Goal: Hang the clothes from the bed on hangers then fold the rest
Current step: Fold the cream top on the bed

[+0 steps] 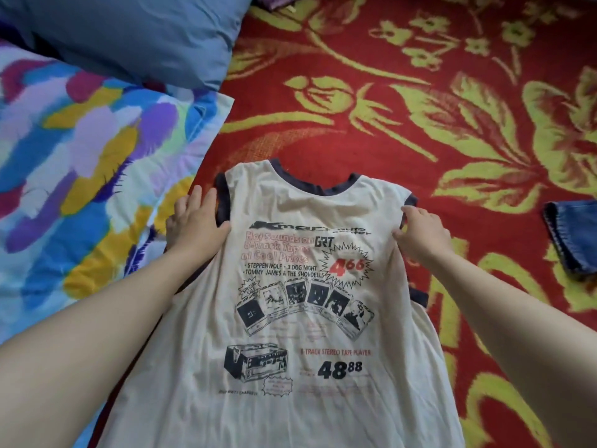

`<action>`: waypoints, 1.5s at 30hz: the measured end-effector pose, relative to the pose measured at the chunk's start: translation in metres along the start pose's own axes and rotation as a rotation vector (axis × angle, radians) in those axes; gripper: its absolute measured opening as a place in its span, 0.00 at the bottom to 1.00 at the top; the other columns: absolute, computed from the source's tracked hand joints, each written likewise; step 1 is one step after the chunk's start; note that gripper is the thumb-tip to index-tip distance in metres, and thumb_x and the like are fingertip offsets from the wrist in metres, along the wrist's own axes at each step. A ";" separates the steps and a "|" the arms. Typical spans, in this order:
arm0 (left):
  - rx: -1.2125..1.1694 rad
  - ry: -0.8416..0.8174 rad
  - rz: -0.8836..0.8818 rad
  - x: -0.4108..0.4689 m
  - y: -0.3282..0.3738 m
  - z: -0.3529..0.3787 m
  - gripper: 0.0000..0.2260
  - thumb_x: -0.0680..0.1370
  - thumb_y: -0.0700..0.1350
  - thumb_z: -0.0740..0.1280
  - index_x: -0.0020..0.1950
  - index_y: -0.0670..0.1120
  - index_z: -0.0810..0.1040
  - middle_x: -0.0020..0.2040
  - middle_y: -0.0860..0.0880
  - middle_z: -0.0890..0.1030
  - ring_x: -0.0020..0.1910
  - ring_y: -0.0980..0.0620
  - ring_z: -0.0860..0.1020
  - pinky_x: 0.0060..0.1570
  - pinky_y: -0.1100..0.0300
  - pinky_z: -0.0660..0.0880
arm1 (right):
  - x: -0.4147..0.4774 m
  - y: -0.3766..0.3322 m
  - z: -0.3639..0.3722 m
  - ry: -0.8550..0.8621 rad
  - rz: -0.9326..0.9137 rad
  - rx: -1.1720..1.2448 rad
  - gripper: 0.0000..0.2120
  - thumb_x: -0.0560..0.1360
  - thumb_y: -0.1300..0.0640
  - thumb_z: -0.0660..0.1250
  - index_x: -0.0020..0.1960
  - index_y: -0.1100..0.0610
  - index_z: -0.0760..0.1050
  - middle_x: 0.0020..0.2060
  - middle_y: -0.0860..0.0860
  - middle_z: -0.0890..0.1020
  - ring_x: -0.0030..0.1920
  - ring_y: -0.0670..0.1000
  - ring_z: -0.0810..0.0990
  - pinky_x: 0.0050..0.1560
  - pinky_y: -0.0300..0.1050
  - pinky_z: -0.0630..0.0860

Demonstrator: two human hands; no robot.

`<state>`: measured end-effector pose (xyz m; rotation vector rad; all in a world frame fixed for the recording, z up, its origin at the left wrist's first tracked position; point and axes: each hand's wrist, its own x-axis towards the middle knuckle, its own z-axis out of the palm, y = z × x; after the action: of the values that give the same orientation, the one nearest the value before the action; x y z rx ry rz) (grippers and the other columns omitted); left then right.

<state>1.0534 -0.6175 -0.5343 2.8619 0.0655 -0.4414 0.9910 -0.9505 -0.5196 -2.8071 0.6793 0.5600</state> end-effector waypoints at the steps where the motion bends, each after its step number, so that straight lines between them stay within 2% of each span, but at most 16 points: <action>1: 0.005 -0.009 0.004 0.009 0.003 0.004 0.30 0.77 0.50 0.64 0.76 0.48 0.56 0.77 0.48 0.53 0.73 0.46 0.53 0.68 0.46 0.56 | 0.010 0.000 0.000 0.007 -0.013 -0.011 0.24 0.77 0.56 0.59 0.72 0.56 0.61 0.70 0.55 0.68 0.69 0.58 0.64 0.60 0.55 0.67; 9: 0.015 -0.043 0.089 0.075 0.030 0.021 0.29 0.79 0.48 0.60 0.77 0.50 0.52 0.78 0.48 0.50 0.75 0.46 0.51 0.70 0.46 0.54 | 0.081 -0.004 0.002 0.051 -0.098 -0.049 0.19 0.78 0.59 0.55 0.69 0.59 0.64 0.70 0.54 0.68 0.70 0.57 0.63 0.63 0.58 0.64; 12: 0.048 -0.092 0.105 0.098 0.037 0.023 0.29 0.80 0.46 0.57 0.78 0.49 0.48 0.78 0.49 0.47 0.76 0.47 0.48 0.71 0.46 0.52 | 0.096 -0.001 0.011 0.036 -0.099 -0.081 0.19 0.78 0.57 0.57 0.69 0.59 0.64 0.69 0.55 0.68 0.68 0.59 0.64 0.61 0.58 0.65; 15: 0.081 -0.131 0.039 0.112 0.041 0.020 0.28 0.79 0.43 0.58 0.77 0.50 0.50 0.77 0.46 0.54 0.75 0.44 0.54 0.69 0.44 0.55 | 0.101 -0.003 0.019 0.101 -0.085 -0.116 0.18 0.78 0.56 0.58 0.67 0.57 0.66 0.63 0.58 0.70 0.64 0.61 0.66 0.59 0.57 0.65; 18: 0.209 -0.005 -0.024 0.113 0.044 0.021 0.18 0.78 0.39 0.58 0.68 0.46 0.68 0.66 0.40 0.70 0.67 0.41 0.63 0.65 0.42 0.59 | 0.099 -0.005 0.025 0.151 -0.047 -0.091 0.11 0.76 0.60 0.56 0.56 0.57 0.72 0.55 0.58 0.75 0.59 0.60 0.68 0.55 0.54 0.63; 21: 0.118 0.104 0.029 0.107 0.042 0.018 0.09 0.76 0.39 0.61 0.53 0.44 0.78 0.56 0.40 0.76 0.62 0.40 0.67 0.60 0.46 0.62 | 0.090 -0.003 0.022 0.214 -0.071 -0.076 0.03 0.75 0.59 0.59 0.43 0.56 0.70 0.48 0.57 0.77 0.55 0.59 0.69 0.49 0.50 0.60; 25: -0.261 0.166 0.164 0.083 0.025 -0.002 0.03 0.73 0.38 0.65 0.43 0.45 0.78 0.42 0.44 0.79 0.48 0.42 0.75 0.48 0.54 0.72 | 0.066 0.010 0.007 0.292 -0.107 0.108 0.03 0.72 0.62 0.63 0.45 0.61 0.73 0.46 0.59 0.74 0.53 0.61 0.70 0.46 0.50 0.63; 26: -0.341 0.151 0.188 0.075 0.020 -0.009 0.01 0.72 0.40 0.67 0.42 0.44 0.78 0.39 0.46 0.78 0.44 0.45 0.75 0.42 0.58 0.71 | 0.059 0.013 0.002 0.283 -0.131 0.188 0.01 0.72 0.63 0.63 0.42 0.61 0.71 0.42 0.58 0.74 0.49 0.61 0.72 0.43 0.49 0.63; 29: -0.485 0.086 0.233 0.045 0.002 -0.030 0.07 0.67 0.48 0.69 0.41 0.47 0.78 0.32 0.56 0.78 0.34 0.61 0.73 0.34 0.72 0.66 | 0.027 0.025 -0.014 0.229 -0.177 0.339 0.06 0.71 0.65 0.64 0.39 0.59 0.68 0.31 0.51 0.70 0.38 0.56 0.70 0.35 0.46 0.60; 31: -0.488 0.087 0.263 0.024 -0.015 -0.043 0.05 0.69 0.45 0.73 0.38 0.51 0.77 0.29 0.59 0.78 0.30 0.64 0.72 0.31 0.74 0.64 | -0.001 0.034 -0.023 0.233 -0.220 0.389 0.07 0.71 0.65 0.65 0.38 0.59 0.68 0.30 0.48 0.70 0.35 0.54 0.68 0.33 0.46 0.59; 33: -0.456 0.099 0.265 0.000 -0.033 -0.051 0.09 0.72 0.40 0.72 0.37 0.52 0.78 0.30 0.54 0.78 0.30 0.60 0.71 0.31 0.69 0.66 | -0.031 0.044 -0.029 0.258 -0.272 0.376 0.04 0.71 0.65 0.66 0.40 0.61 0.71 0.30 0.50 0.73 0.35 0.55 0.70 0.34 0.46 0.61; 37: -0.307 0.088 0.325 -0.065 -0.062 -0.056 0.03 0.71 0.35 0.72 0.43 0.41 0.83 0.32 0.48 0.75 0.33 0.53 0.72 0.34 0.65 0.65 | -0.095 0.064 -0.024 0.355 -0.339 0.246 0.04 0.68 0.70 0.70 0.42 0.66 0.77 0.33 0.59 0.77 0.36 0.61 0.76 0.36 0.46 0.64; 39: -0.178 0.130 0.465 -0.104 -0.075 -0.052 0.04 0.71 0.38 0.69 0.42 0.41 0.84 0.32 0.44 0.74 0.35 0.48 0.71 0.35 0.56 0.68 | -0.127 0.073 -0.013 0.379 -0.467 0.207 0.08 0.63 0.74 0.71 0.40 0.67 0.78 0.32 0.60 0.78 0.34 0.62 0.78 0.35 0.47 0.68; 41: -0.062 0.181 0.595 -0.139 -0.087 -0.043 0.13 0.71 0.45 0.62 0.39 0.39 0.83 0.33 0.41 0.77 0.38 0.49 0.69 0.33 0.52 0.70 | -0.155 0.081 0.003 0.357 -0.596 0.167 0.09 0.59 0.72 0.71 0.39 0.66 0.79 0.34 0.59 0.81 0.35 0.62 0.81 0.34 0.50 0.74; 43: 0.065 0.190 0.644 -0.170 -0.099 -0.025 0.14 0.69 0.45 0.59 0.35 0.40 0.83 0.34 0.42 0.78 0.39 0.48 0.68 0.30 0.52 0.72 | -0.182 0.090 0.028 0.304 -0.630 0.034 0.14 0.54 0.72 0.75 0.38 0.65 0.79 0.39 0.58 0.83 0.41 0.62 0.83 0.36 0.53 0.78; 45: 0.206 0.151 0.609 -0.195 -0.105 -0.004 0.10 0.66 0.42 0.61 0.34 0.42 0.82 0.39 0.40 0.80 0.42 0.44 0.73 0.30 0.50 0.73 | -0.200 0.097 0.053 0.092 -0.553 -0.232 0.18 0.59 0.66 0.76 0.48 0.60 0.79 0.53 0.56 0.81 0.57 0.60 0.78 0.47 0.54 0.77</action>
<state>0.8600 -0.5162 -0.4964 2.8998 -0.8429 -0.1098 0.7635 -0.9411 -0.4962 -3.0518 -0.1740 0.4232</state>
